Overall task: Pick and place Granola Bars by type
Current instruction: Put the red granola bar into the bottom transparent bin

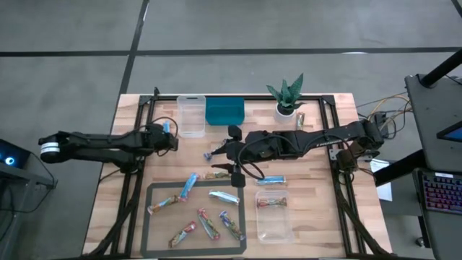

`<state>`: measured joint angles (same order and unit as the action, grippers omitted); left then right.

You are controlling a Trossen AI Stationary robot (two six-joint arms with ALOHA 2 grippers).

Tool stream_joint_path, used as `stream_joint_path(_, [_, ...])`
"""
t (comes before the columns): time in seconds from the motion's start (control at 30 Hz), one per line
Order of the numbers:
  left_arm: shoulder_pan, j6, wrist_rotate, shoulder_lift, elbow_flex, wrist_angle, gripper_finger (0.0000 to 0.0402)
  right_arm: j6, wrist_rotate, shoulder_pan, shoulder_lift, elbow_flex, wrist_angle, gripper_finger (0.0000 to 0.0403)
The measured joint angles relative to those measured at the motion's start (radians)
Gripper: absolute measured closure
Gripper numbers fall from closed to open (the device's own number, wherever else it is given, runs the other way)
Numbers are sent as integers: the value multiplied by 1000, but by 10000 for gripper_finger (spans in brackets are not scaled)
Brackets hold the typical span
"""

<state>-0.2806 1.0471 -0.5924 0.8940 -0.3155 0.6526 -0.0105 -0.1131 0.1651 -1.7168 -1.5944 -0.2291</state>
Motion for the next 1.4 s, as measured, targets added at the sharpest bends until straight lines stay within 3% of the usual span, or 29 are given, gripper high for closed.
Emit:
stream_joint_path(0.83, [-3,-21,60,-1,142,-198,194,3,0,0,0,0,1,232])
stream_joint_path(1.4, [-3,-10,86,-1,131,-205,328,3,0,0,0,0,1,232])
